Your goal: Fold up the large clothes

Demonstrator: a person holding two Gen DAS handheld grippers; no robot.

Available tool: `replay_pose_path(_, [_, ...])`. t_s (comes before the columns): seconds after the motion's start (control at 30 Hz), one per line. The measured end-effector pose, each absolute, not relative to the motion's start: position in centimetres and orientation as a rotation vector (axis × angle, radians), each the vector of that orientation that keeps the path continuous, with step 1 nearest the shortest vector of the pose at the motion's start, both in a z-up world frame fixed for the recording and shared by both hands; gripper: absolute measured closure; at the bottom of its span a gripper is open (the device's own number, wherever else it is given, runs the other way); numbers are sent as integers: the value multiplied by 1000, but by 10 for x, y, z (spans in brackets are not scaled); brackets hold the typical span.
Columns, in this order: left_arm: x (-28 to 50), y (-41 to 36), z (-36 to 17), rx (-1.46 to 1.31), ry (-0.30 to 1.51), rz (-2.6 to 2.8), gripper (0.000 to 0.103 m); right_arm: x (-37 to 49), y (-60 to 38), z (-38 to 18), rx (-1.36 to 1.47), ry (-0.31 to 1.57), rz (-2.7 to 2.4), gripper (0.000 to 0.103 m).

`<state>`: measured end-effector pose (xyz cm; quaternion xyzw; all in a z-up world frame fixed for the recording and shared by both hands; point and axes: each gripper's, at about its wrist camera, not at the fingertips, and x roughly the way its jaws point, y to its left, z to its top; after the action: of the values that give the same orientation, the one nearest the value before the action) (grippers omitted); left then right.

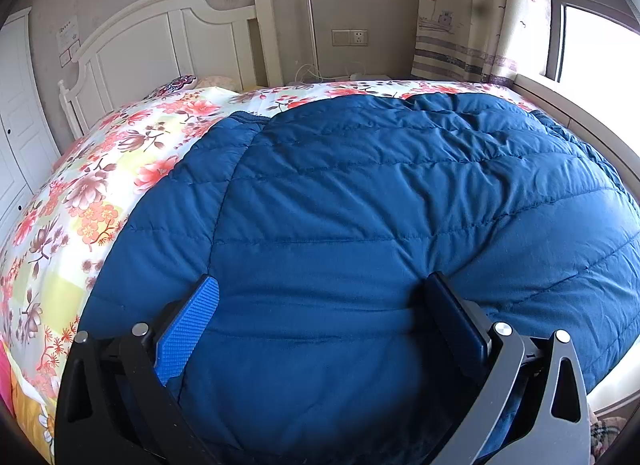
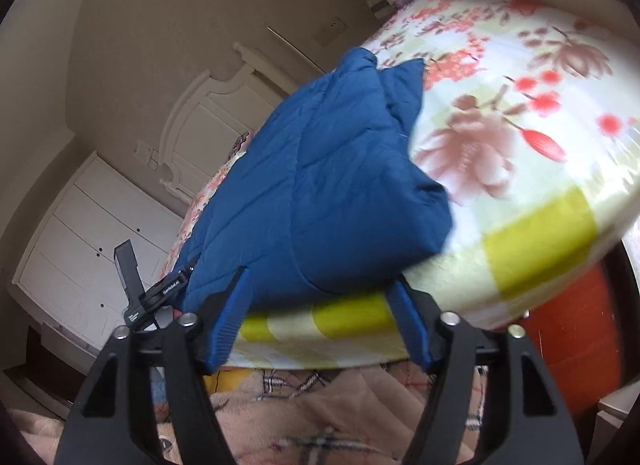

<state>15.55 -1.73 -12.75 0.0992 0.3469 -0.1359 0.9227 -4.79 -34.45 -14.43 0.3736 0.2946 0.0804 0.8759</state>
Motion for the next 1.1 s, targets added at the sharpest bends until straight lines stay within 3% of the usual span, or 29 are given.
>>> replay_pose_path(0.13, [155, -17, -127, 208, 711, -284, 4, -14, -334, -138, 784, 614, 74, 22])
replay_pose_path(0.17, [155, -17, -128, 209, 710, -285, 4, -6, -335, -137, 844, 591, -2, 17])
replay_pose_path(0.2, [155, -17, -128, 210, 709, -286, 4, 0, -332, -135, 887, 577, -70, 4])
replay_pose_path(0.27, [155, -18, -128, 213, 709, -286, 4, 14, -323, -130, 896, 561, -186, 2])
replay_pose_path(0.33, [155, -18, -127, 216, 715, -287, 4, 26, -317, -129, 870, 517, -148, 27])
replay_pose_path(0.37, [154, -18, -125, 216, 724, -291, 4, 29, -317, -130, 855, 527, -172, 56])
replay_pose_path(0.4, [153, -18, -121, 215, 736, -287, 5, 29, -320, -131, 872, 506, -141, 66])
replay_pose_path(0.47, [150, -18, -110, 186, 748, -289, 5, 24, -325, -129, 871, 469, -90, 75])
replay_pose_path(0.67, [133, -62, -82, 193, 683, -397, 5, 13, -324, -113, 795, 391, -53, 78])
replay_pose_path(0.83, [110, -106, -117, 351, 716, -432, 5, 6, -334, -98, 766, 342, -66, 78])
replay_pose_path(0.97, [82, -78, -95, 300, 733, -691, 5, 12, -321, -66, 647, 310, -120, 78])
replay_pose_path(1.1, [106, 16, -60, 71, 694, -600, 5, 30, -254, -8, 315, 227, -120, 78])
